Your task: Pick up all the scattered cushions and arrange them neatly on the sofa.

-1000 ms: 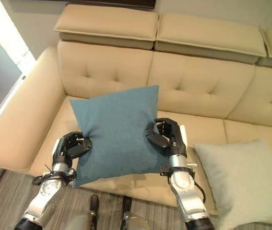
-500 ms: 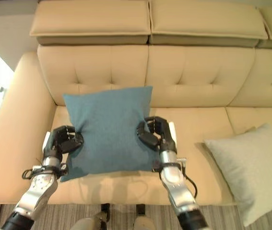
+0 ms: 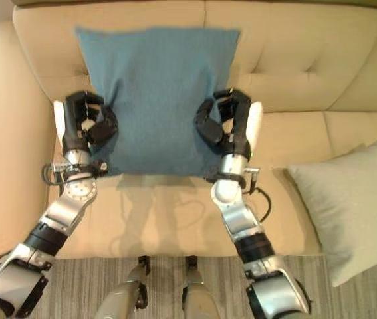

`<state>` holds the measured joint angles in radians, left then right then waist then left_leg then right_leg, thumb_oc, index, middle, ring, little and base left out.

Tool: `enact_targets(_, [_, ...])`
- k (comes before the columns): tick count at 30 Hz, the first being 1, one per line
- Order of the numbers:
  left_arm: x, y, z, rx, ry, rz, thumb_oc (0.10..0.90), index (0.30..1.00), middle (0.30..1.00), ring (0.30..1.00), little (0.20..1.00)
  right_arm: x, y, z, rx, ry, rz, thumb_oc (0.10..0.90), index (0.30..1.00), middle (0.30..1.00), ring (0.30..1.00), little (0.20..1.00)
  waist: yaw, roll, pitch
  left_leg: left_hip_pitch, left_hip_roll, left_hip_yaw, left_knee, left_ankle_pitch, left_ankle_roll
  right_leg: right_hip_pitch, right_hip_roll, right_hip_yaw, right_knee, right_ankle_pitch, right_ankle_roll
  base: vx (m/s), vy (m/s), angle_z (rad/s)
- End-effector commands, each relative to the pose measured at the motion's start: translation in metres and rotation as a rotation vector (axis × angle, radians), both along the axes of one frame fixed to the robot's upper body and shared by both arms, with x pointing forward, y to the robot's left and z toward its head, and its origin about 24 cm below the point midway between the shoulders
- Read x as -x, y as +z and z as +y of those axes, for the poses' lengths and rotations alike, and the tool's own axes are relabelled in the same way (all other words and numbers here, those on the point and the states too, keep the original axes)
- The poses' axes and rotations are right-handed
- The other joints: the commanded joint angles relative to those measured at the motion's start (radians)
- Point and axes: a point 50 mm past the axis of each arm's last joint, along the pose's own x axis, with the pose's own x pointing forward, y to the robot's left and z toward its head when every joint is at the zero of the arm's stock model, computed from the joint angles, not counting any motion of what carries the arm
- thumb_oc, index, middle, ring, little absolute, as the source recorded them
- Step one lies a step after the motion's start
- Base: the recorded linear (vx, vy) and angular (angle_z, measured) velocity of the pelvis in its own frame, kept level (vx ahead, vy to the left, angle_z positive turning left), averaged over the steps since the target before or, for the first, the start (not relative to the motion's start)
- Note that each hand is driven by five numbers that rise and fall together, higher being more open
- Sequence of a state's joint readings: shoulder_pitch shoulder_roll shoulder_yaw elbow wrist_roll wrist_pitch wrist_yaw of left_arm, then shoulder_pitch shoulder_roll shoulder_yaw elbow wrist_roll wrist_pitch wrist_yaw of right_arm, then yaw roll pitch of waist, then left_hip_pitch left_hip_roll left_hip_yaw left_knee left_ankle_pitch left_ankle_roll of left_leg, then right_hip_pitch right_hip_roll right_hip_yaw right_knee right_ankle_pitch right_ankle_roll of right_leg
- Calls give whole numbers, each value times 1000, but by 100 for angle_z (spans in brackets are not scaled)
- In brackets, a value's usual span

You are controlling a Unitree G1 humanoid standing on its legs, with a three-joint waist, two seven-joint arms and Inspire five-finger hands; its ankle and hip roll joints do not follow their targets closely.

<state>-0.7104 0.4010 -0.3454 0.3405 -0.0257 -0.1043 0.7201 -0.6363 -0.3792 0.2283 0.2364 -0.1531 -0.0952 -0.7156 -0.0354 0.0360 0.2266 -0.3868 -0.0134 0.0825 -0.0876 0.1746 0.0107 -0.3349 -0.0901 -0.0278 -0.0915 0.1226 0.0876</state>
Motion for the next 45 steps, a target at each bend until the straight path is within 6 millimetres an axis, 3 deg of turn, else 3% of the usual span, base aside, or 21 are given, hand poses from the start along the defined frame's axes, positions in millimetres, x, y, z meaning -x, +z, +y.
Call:
enact_targets(1, [16, 91, -61, -106, -183, -461, 400, 300, 300, 300, 300, 18, 85, 57, 78, 133, -463, 400, 300, 300, 300, 300, 10, -7, -78, -21, 8, -16, 0, -97, -46, -60, -28, -25, 92, -70, 36, 21, -8, 7])
enact_targets(6, [-4, 124, -68, -137, -140, -450, 400, 300, 300, 300, 300, -13, 110, 64, 186, 32, -410, 400, 300, 300, 300, 300, 16, -8, -57, -55, 11, -27, 0, -87, -54, -92, -26, -31, 99, -66, 36, 7, -14, 3])
enact_targets(7, [-11, 131, -69, -126, -138, -418, 535, 502, 502, 502, 502, -21, 116, 64, 209, 20, -374, 400, 300, 300, 300, 300, 17, -9, -55, -61, 12, -30, 0, -84, -55, -98, -24, -32, 97, -63, 37, 1, -25, 5])
enact_targets(8, [-11, 132, -70, -125, -138, -421, 656, 684, 684, 684, 684, -21, 117, 64, 209, 20, -377, 469, 404, 404, 404, 404, 17, -9, -52, -61, 12, -30, 0, -84, -55, -98, -24, -32, 98, -63, 36, -6, -44, 11])
enact_targets(9, [-22, 143, -73, -109, -157, -352, 800, 900, 900, 900, 900, -32, 131, 65, 205, 28, -312, 800, 900, 900, 900, 900, 18, -11, -43, -74, 14, -36, 0, -72, -61, -107, -19, -35, 94, -55, 36, -9, -29, 13])
enact_targets(15, [-32, 165, -53, -215, -77, -300, 800, 900, 900, 900, 900, -48, 134, 55, 287, 8, -173, 800, 900, 900, 900, 900, 22, -13, -30, -100, 12, -53, 0, -61, -72, -122, -9, -42, 85, -50, 36, 11, -31, 5])
enact_targets(20, [-39, 144, -45, -119, -116, -221, 800, 900, 900, 900, 900, -57, 115, 50, 350, 18, -60, 800, 900, 900, 900, 900, 22, -20, -13, -102, 13, -59, 0, -55, -78, -122, -3, -46, 90, -58, 32, 5, -30, 6])
enact_targets(23, [-40, 119, -39, -61, -156, -165, 800, 900, 900, 900, 900, -58, 102, 46, 362, 20, -14, 800, 900, 900, 900, 900, 28, -20, -5, -99, 15, -58, 0, -54, -80, -119, -1, -49, 97, -62, 29, -3, -11, 0])
enact_targets(24, [-36, 95, -35, -14, -197, -136, 800, 900, 900, 900, 900, -58, 92, 39, 358, 16, 10, 800, 900, 900, 900, 900, 35, -19, 1, -101, 15, -58, 0, -49, -80, -119, 0, -52, 96, -60, 26, 0, 0, 0])
enact_targets(25, [-36, 94, -35, -13, -196, -133, 800, 900, 900, 900, 900, -58, 90, 39, 358, 16, 14, 800, 900, 900, 900, 900, 35, -19, 1, -95, 15, -58, 0, -53, -81, -114, 0, -52, 98, -65, 26, -18, -26, -10])
enact_targets(29, [-24, 39, -24, 74, -241, -35, 800, 900, 900, 900, 900, -55, 57, 16, 337, -20, 84, 800, 900, 900, 900, 900, 44, -20, 9, -88, 17, -58, 0, -54, -82, -105, 2, -58, 92, -64, 22, -10, -13, -5])
enact_targets(31, [-22, 29, -20, 88, -236, -12, 800, 900, 900, 900, 900, -54, 50, 9, 327, -34, 100, 800, 900, 900, 900, 900, 45, -21, 10, -85, 18, -59, 0, -54, -83, -103, 3, -58, 91, -63, 22, -22, -19, 29])
enact_targets(32, [-16, -4, 7, 123, -166, 68, 800, 900, 900, 900, 900, -47, 24, -15, 260, -61, 153, 800, 900, 900, 900, 900, 47, -25, 9, -75, 22, -55, 0, -61, -85, -88, 6, -60, 82, -69, 19, -40, -20, 32])
enact_targets(33, [-16, -4, 7, 123, -166, 68, 800, 900, 900, 900, 900, -47, 24, -15, 259, -61, 154, 800, 900, 900, 900, 900, 47, -25, 8, -78, 22, -55, 0, -57, -85, -91, 6, -60, 81, -65, 19, -32, -40, 21])
enact_targets(34, [-12, -17, 25, 146, -124, 98, 800, 900, 900, 900, 900, -42, 11, -30, 239, -71, 195, 800, 900, 900, 900, 900, 47, -29, 5, -66, 25, -54, 0, -64, -86, -75, 8, -60, 78, -71, 18, -22, -19, -16])
enact_targets(35, [-11, -17, 25, 146, -124, 99, 800, 900, 900, 900, 900, -42, 11, -31, 239, -71, 195, 800, 900, 900, 900, 900, 47, -29, 3, -70, 25, -54, 0, -60, -86, -79, 8, -60, 77, -67, 18, -4, -37, 1])
enact_targets(37, [1, -30, 49, 145, -87, 118, 800, 900, 900, 900, 900, -30, -10, -52, 237, -74, 257, 800, 900, 900, 900, 900, 45, -36, -6, -46, 28, -49, 0, -68, -86, -52, 10, -65, 73, -75, 16, -8, -36, 11])
enact_targets(39, [6, -34, 56, 152, -79, 123, 800, 900, 900, 900, 900, -24, -19, -59, 224, -71, 281, 800, 900, 900, 900, 900, 44, -39, -15, -43, 28, -48, 0, -66, -85, -47, 12, -66, 68, -71, 16, 0, -13, -8])
enact_targets(43, [34, -60, 79, 159, -58, 174, 800, 900, 900, 900, 900, 3, -59, -79, 213, -41, 393, 800, 900, 900, 900, 900, 40, -50, -34, -1, 33, -43, 0, -79, -83, 7, 15, -72, 55, -80, 16, 10, -41, -5])
enact_targets(44, [47, -75, 87, 140, -46, 225, 800, 900, 900, 900, 900, 17, -77, -84, 212, -22, 446, 800, 900, 900, 900, 900, 36, -54, -46, 17, 38, -40, 0, -80, -82, 29, 16, -75, 49, -79, 16, 11, -48, 0])
enact_targets(45, [47, -75, 87, 139, -46, 225, 800, 900, 900, 900, 900, 17, -77, -84, 212, -23, 446, 800, 900, 900, 900, 900, 36, -54, -47, 16, 38, -40, 0, -80, -82, 29, 16, -75, 49, -79, 16, 14, -59, -3])
